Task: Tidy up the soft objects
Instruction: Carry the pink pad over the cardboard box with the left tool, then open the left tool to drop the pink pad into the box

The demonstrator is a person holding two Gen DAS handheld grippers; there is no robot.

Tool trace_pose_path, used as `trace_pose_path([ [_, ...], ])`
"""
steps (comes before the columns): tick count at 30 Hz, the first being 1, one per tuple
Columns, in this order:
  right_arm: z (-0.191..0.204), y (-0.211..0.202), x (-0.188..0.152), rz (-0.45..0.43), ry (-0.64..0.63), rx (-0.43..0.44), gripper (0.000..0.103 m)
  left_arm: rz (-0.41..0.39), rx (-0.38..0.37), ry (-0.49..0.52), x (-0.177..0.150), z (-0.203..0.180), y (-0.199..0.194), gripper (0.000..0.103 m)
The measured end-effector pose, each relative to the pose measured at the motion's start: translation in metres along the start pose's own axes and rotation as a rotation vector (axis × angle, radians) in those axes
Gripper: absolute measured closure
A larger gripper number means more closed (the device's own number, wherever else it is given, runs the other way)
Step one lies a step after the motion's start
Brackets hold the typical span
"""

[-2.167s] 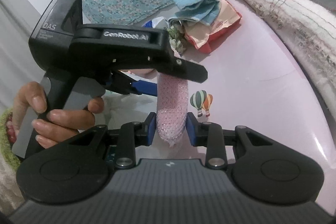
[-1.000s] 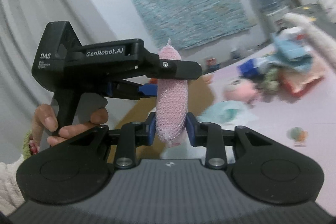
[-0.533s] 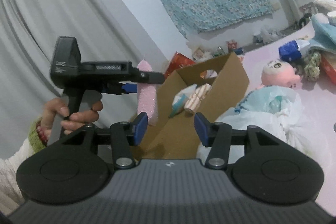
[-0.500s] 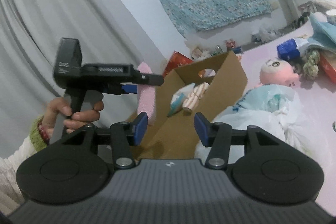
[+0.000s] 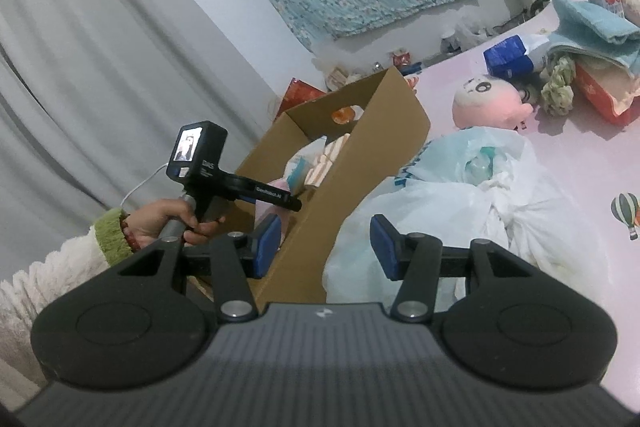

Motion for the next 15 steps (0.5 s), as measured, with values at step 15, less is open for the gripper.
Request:
trace_pose_path([
  [15,-0.005,0.006,-0.001,0.011,0.009,0.021,0.051,-0.094,-0.036,-0.090,-0.003,0.014,-0.029,0.024],
])
Point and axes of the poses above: each gripper's, at about its wrist camera, not at the fingertips, and y roughly the way its jaws point, z to its left, x to its top, the point moved 2 cm from there along y, roughly the way its jaws point, and after that the axes turned 4 degrees about -y, right-handed, at the moved point
